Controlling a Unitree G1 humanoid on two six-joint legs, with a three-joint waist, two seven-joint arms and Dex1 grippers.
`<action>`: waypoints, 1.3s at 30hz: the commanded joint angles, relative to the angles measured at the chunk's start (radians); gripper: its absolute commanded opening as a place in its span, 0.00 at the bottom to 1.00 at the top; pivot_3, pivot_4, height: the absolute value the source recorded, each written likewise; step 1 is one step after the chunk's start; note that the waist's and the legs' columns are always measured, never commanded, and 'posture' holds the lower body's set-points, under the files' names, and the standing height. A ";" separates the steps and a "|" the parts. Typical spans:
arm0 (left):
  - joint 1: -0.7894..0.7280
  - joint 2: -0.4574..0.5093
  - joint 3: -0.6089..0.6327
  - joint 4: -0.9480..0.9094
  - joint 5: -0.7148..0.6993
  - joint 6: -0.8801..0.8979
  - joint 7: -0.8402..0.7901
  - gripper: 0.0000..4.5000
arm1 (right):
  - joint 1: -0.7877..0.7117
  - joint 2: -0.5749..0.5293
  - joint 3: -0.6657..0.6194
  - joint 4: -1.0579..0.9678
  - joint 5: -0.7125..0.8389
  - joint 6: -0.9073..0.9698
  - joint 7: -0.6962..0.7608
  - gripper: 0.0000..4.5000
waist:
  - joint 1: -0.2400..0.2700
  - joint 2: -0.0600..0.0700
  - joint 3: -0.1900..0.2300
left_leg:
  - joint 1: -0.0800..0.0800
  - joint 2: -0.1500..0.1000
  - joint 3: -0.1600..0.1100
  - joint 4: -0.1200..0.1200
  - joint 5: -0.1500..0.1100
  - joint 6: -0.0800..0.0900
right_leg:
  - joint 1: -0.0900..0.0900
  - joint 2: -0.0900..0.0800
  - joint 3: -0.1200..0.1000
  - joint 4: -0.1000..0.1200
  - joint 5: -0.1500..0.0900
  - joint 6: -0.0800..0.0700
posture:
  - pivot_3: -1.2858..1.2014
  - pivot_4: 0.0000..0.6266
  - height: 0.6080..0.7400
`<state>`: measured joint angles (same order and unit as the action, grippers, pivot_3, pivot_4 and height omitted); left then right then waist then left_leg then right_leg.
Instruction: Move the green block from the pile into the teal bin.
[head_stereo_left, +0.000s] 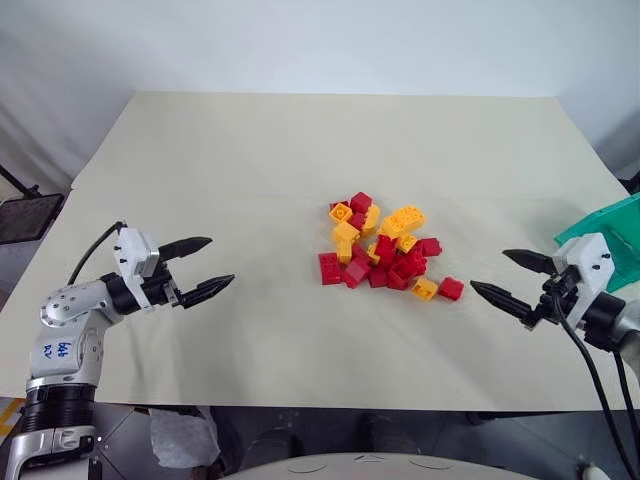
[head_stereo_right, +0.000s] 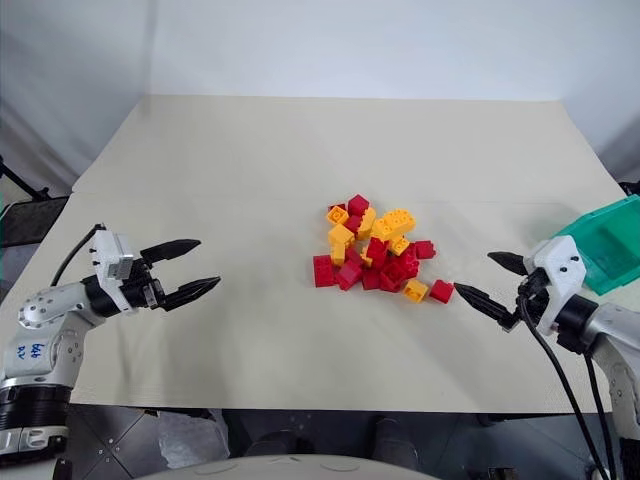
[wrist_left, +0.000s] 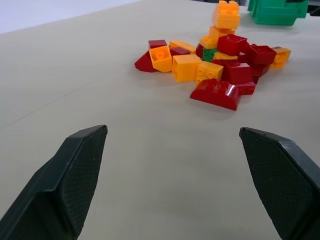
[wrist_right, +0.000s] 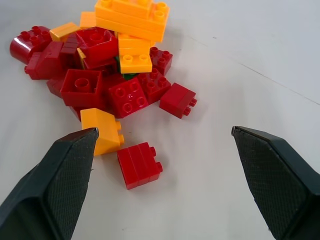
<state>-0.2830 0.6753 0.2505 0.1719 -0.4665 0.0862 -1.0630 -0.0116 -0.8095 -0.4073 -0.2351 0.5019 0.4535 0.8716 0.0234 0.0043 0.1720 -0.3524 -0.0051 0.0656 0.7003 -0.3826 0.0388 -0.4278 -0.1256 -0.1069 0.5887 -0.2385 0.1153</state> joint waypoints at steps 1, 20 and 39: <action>-0.031 0.011 0.012 0.000 -0.033 0.003 -0.041 1.00 | -0.011 -0.012 -0.024 -0.052 0.023 0.005 -0.007 0.99 | 0.001 0.000 0.000 | 0.000 0.000 0.000 0.000 0.000 0.000 | 0.000 0.000 0.000 0.000 0.000 0.000 | 0.52 0.24 1.00; -0.116 -0.046 -0.017 0.083 -0.041 -0.106 -0.176 1.00 | -0.043 0.003 0.009 -0.271 0.080 0.189 -0.149 0.57 | 0.000 0.000 0.000 | 0.000 0.000 0.000 0.001 0.000 0.000 | 0.000 0.001 0.000 0.000 0.000 0.000 | 0.52 0.24 1.00; -0.250 -0.141 -0.131 0.171 0.018 -0.169 -0.211 1.00 | -0.423 0.395 0.576 -0.259 -0.052 0.412 -0.534 0.01 | -0.009 0.000 0.000 | -0.002 -0.001 0.000 0.001 0.001 0.000 | -0.001 0.002 -0.002 0.001 0.000 0.000 | 0.52 0.24 1.00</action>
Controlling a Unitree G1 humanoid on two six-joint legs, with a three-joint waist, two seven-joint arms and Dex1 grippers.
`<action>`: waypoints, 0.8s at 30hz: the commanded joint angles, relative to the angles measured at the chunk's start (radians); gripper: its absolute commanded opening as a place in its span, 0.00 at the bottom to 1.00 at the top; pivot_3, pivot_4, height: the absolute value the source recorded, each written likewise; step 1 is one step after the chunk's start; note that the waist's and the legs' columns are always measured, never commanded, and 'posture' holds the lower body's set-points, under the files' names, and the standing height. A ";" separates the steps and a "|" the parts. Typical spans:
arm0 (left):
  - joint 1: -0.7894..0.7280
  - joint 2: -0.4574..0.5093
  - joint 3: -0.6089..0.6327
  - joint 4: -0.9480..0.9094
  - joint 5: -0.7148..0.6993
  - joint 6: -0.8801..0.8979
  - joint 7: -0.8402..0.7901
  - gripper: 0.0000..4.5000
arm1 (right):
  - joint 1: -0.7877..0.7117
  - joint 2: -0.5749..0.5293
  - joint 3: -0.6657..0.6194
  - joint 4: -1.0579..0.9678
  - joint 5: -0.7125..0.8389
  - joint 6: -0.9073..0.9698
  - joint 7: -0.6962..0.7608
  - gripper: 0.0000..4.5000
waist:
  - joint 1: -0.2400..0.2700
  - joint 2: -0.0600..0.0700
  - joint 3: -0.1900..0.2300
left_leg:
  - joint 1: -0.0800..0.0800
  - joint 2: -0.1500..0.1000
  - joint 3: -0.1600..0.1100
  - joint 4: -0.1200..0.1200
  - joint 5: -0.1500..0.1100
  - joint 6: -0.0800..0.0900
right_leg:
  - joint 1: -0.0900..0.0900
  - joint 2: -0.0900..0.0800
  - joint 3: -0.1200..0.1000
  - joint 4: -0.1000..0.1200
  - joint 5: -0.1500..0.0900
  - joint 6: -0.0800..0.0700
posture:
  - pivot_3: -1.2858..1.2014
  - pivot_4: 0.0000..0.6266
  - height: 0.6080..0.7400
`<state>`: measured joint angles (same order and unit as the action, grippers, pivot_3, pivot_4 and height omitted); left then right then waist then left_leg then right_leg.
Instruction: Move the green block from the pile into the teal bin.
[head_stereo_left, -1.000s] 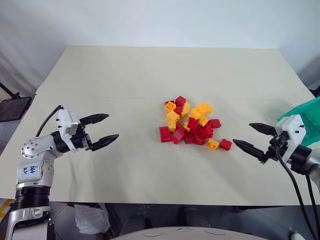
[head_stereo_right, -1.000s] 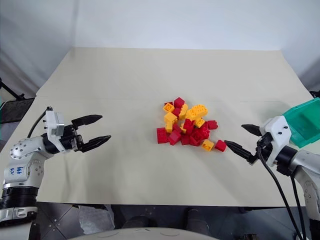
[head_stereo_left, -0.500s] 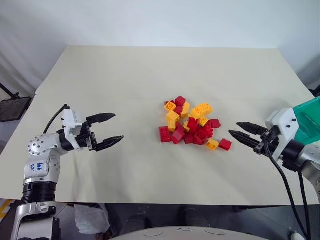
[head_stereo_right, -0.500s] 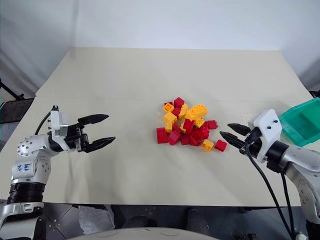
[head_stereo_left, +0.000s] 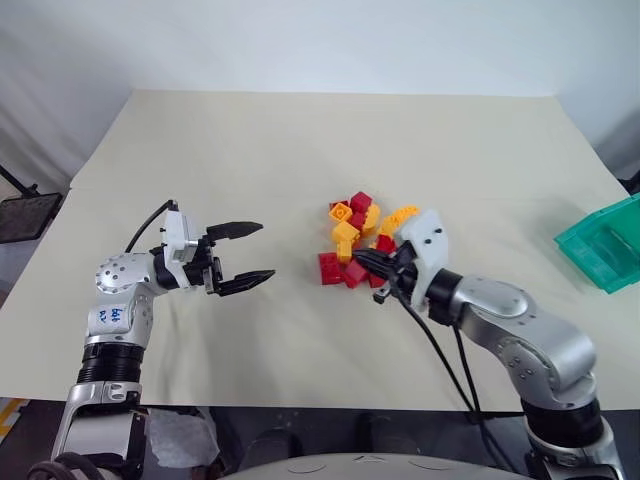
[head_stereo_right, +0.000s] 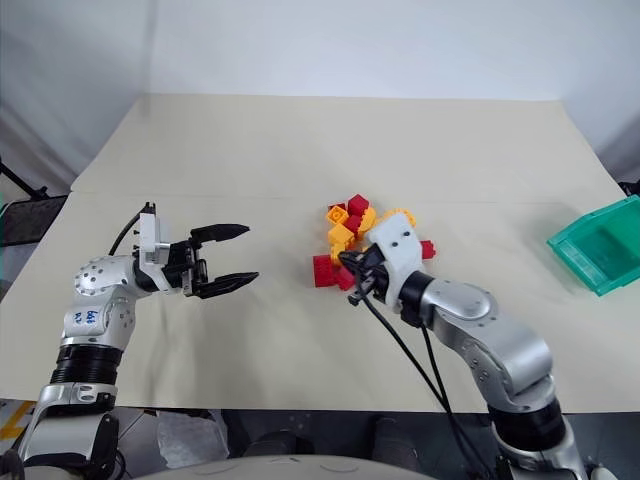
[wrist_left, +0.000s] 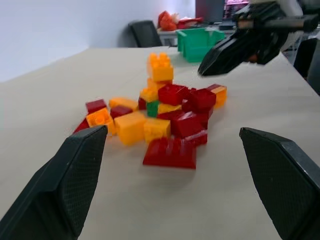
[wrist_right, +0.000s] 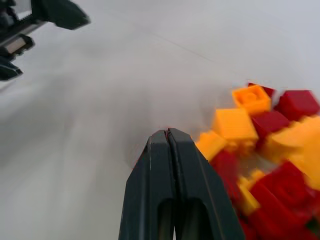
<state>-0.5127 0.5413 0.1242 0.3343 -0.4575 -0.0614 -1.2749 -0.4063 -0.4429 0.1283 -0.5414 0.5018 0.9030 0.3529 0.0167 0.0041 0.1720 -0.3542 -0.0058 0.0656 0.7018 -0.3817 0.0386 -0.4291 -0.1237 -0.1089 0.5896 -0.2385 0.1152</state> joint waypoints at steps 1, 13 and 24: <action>-0.024 -0.010 -0.007 0.014 0.012 -0.025 0.001 1.00 | -0.035 0.040 0.053 0.073 -0.069 -0.052 -0.015 0.01 | -0.004 0.000 0.000 | 0.000 0.000 0.000 0.000 0.000 0.000 | 0.000 0.000 0.000 0.000 0.000 0.000 | 0.52 0.24 1.00; -0.048 -0.051 -0.036 0.025 0.016 -0.046 -0.018 1.00 | -0.146 0.091 0.013 0.450 -0.247 -0.301 -0.006 0.01 | -0.024 0.000 0.000 | 0.000 0.001 0.000 0.000 0.000 0.000 | 0.000 0.000 -0.001 0.000 0.000 0.000 | 0.52 0.24 1.00; -0.084 -0.065 -0.042 0.061 0.027 -0.057 -0.013 1.00 | -0.171 0.010 -0.132 0.616 -0.328 -0.390 -0.016 0.01 | -0.023 0.000 0.000 | 0.000 0.001 0.000 0.000 0.000 0.000 | 0.000 0.000 -0.001 0.000 0.000 0.000 | 0.52 0.24 1.00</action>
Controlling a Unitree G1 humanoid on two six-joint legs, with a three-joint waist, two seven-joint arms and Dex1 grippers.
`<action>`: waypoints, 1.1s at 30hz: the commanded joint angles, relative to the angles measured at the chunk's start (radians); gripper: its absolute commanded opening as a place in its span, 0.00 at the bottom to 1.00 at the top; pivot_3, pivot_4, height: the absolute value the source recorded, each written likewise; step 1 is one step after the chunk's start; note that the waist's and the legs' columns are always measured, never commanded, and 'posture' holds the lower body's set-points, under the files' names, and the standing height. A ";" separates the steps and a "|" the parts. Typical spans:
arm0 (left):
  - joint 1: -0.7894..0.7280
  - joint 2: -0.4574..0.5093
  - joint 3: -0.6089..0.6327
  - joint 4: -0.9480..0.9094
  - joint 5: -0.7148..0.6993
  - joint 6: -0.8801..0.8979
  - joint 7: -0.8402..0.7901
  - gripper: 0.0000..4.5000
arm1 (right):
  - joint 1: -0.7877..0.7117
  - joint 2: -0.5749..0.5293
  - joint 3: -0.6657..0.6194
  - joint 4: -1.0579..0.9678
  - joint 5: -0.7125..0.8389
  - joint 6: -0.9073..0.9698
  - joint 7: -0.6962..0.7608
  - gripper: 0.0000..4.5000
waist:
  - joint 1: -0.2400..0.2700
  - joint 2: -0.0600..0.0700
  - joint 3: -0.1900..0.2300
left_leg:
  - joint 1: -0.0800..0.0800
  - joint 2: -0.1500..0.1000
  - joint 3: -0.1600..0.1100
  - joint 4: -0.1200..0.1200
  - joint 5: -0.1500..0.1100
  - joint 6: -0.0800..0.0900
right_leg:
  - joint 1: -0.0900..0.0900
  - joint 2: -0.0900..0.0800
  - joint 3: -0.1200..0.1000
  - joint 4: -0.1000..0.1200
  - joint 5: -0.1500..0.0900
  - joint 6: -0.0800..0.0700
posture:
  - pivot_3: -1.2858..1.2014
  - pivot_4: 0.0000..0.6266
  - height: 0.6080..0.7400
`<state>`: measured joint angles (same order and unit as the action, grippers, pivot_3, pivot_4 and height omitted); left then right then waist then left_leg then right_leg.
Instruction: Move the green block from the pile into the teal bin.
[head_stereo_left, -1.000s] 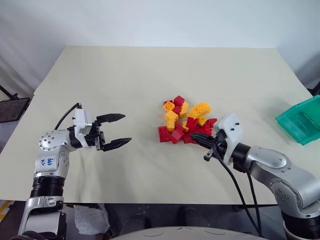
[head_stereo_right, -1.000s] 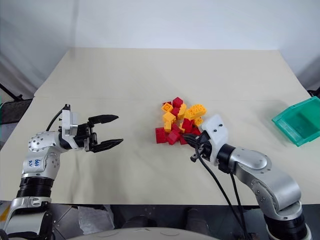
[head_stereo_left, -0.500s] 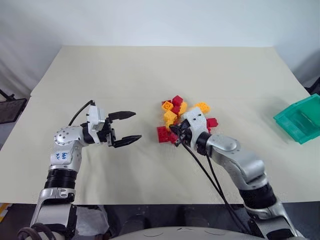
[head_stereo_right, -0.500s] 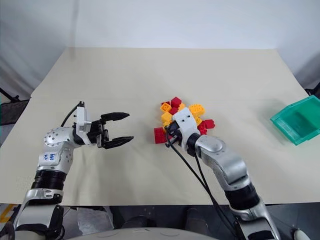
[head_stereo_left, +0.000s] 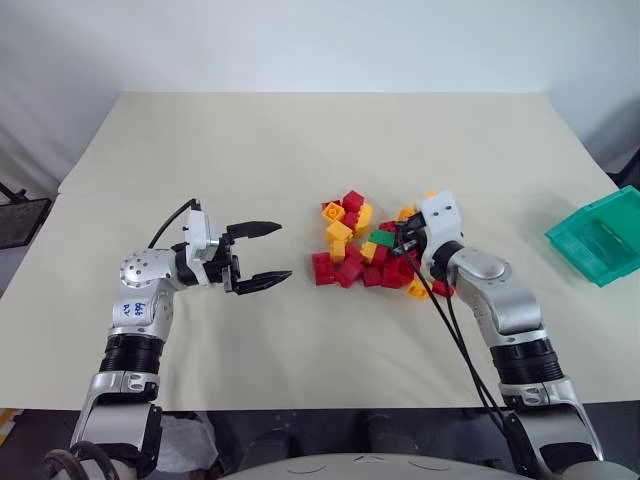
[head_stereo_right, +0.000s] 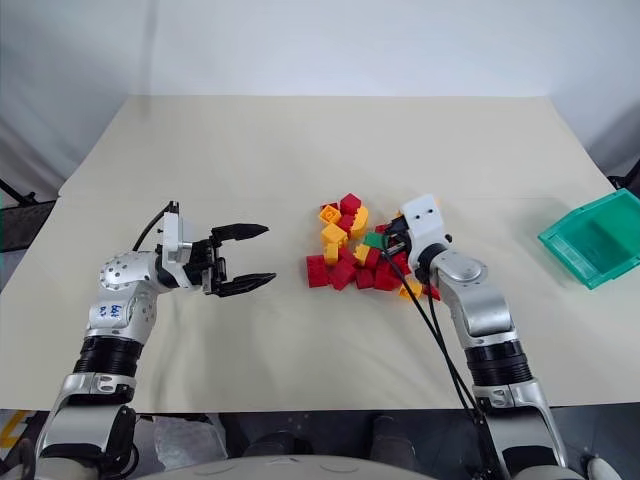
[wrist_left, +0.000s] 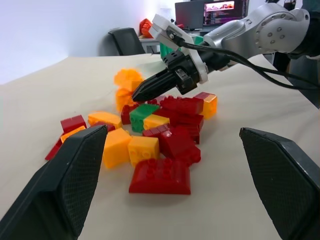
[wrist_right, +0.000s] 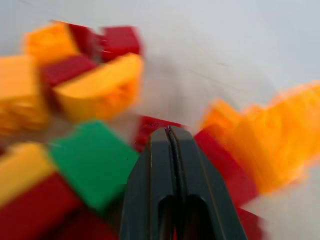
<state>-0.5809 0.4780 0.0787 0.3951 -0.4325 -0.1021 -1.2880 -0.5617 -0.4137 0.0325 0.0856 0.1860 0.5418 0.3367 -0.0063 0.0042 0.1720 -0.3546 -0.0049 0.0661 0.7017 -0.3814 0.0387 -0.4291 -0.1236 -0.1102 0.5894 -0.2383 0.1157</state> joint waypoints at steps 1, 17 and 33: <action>-0.020 -0.003 0.004 0.005 0.004 -0.017 0.002 1.00 | -0.013 -0.025 -0.041 -0.022 -0.009 -0.021 0.009 0.01 | -0.002 0.000 0.000 | 0.000 0.000 0.000 0.000 0.000 0.000 | 0.000 0.000 0.000 0.000 0.000 0.000 | 0.52 0.24 1.00; -0.017 -0.020 0.013 0.005 0.006 -0.035 0.031 1.00 | -0.002 0.023 0.085 -0.110 0.008 0.084 0.152 0.01 | -0.005 0.000 0.000 | 0.000 0.000 0.000 0.000 0.000 0.000 | 0.000 0.000 0.000 0.000 0.000 0.000 | 0.52 0.24 1.00; -0.007 -0.015 0.015 -0.004 0.002 -0.033 0.036 1.00 | 0.118 -0.138 -0.007 -0.370 0.114 0.189 0.316 0.01 | 0.005 0.000 0.000 | 0.000 0.000 -0.001 0.001 0.000 0.000 | 0.000 -0.001 0.000 0.000 0.000 0.000 | 0.52 0.24 1.00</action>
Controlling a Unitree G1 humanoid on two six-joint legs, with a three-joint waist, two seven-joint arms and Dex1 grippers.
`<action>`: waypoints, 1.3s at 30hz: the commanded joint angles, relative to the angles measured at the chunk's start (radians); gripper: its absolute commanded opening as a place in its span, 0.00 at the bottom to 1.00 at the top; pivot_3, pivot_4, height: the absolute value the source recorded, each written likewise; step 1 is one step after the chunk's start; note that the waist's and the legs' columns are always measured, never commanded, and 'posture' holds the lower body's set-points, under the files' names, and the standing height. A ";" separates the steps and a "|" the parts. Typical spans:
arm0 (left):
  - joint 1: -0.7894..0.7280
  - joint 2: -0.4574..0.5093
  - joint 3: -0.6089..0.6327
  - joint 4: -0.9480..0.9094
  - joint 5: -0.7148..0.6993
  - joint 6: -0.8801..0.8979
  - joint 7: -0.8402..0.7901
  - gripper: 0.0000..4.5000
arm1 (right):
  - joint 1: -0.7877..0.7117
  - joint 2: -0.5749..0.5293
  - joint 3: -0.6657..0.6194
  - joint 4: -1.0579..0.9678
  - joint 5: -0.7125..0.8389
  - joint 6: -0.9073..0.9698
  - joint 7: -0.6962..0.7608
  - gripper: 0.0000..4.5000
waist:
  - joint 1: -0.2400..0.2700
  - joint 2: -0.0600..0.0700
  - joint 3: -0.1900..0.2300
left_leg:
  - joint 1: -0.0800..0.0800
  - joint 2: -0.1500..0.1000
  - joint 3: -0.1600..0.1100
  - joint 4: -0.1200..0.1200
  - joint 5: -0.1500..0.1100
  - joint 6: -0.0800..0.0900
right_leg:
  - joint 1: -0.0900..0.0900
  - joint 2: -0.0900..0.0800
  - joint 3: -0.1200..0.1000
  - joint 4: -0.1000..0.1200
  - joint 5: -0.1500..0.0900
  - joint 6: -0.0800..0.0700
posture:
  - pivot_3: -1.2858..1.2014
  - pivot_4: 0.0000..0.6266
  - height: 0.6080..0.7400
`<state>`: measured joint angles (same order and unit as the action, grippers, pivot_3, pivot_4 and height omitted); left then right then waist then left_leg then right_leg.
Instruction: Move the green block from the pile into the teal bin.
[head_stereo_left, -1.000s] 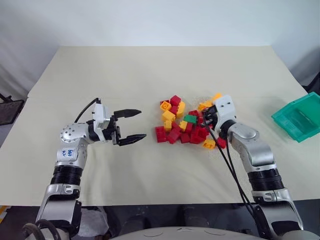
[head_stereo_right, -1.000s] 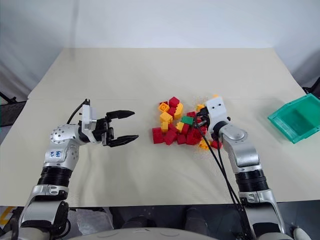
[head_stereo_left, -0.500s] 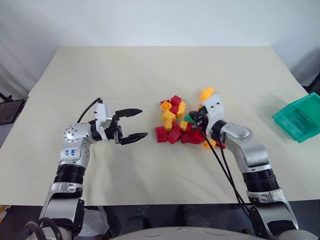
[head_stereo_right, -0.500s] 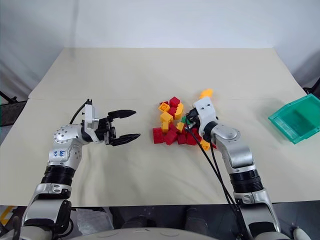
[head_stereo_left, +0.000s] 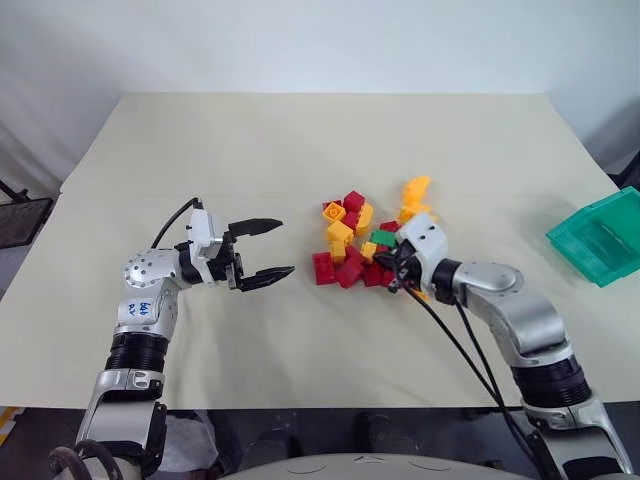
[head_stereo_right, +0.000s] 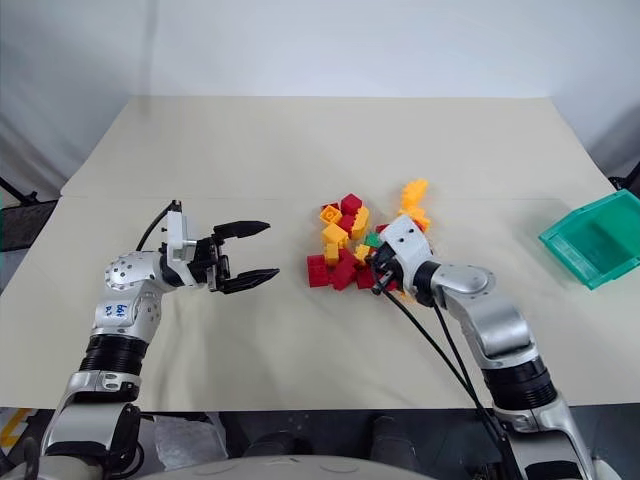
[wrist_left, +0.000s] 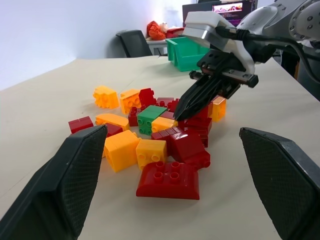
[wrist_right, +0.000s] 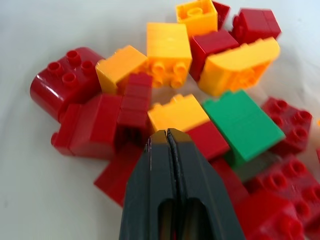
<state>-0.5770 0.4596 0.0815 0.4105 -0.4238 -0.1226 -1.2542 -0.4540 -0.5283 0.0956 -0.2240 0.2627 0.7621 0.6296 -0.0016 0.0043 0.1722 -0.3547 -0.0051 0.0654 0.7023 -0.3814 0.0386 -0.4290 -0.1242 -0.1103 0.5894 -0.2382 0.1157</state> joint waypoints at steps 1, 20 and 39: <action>-0.011 0.004 0.012 -0.019 -0.007 -0.012 0.001 1.00 | 0.022 -0.037 -0.100 -0.072 0.053 -0.038 0.036 0.01 | 0.000 0.000 0.000 | 0.000 0.000 0.000 0.000 0.000 0.000 | 0.000 0.000 0.000 0.000 0.000 0.000 | 0.52 0.24 1.00; -0.033 0.050 0.024 0.028 -0.019 0.031 -0.077 1.00 | 0.535 -0.405 -0.749 -0.107 0.295 -0.132 0.442 1.00 | 0.028 -0.001 0.001 | 0.000 -0.001 0.001 0.001 -0.001 0.002 | 0.002 0.000 0.001 -0.003 0.002 0.003 | 0.52 0.24 1.00; -0.008 0.023 0.034 -0.016 -0.019 0.031 -0.041 1.00 | -0.126 -0.417 -0.099 0.139 0.054 -0.126 0.344 1.00 | 0.001 -0.001 0.001 | 0.001 -0.001 0.002 0.001 0.000 0.002 | 0.001 -0.005 0.002 0.000 0.002 0.002 | 0.52 0.24 1.00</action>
<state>-0.5899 0.4777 0.0999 0.4312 -0.4289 -0.0786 -1.3041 -0.5327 -0.9515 -0.0611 -0.1464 0.3736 0.6647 0.9681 -0.0008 0.0034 0.1734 -0.3548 -0.0066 0.0667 0.7037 -0.3813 0.0404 -0.4291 -0.1288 -0.1096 0.5888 -0.2363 0.1181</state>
